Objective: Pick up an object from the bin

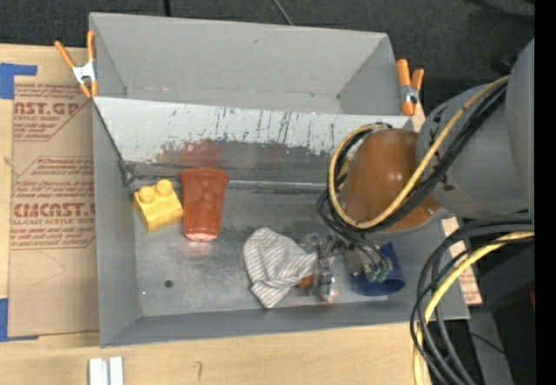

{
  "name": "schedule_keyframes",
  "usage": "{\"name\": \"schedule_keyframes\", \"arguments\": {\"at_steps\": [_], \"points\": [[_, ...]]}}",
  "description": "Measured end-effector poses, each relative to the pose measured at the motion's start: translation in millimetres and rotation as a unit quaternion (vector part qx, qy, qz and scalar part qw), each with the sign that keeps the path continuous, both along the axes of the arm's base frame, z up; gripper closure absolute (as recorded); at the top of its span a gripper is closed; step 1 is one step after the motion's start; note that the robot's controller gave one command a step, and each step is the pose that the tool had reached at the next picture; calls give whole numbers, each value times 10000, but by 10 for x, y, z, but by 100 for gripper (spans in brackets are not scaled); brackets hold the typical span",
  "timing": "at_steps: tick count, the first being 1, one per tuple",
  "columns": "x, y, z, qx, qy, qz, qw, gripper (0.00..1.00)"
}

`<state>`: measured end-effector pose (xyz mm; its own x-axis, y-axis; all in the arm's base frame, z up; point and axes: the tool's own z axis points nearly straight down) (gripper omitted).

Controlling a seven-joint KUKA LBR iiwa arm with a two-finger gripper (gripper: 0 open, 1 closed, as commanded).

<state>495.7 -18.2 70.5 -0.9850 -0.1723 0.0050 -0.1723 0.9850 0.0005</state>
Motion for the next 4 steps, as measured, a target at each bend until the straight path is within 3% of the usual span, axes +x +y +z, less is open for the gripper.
{"name": "schedule_keyframes", "arguments": {"at_steps": [1,3,4], "points": [[10,1,123,0,-27,-2,10000,100],[-11,7,379,3,6,0,10000,100],[9,6,527,1,-34,0,10000,100]]}}
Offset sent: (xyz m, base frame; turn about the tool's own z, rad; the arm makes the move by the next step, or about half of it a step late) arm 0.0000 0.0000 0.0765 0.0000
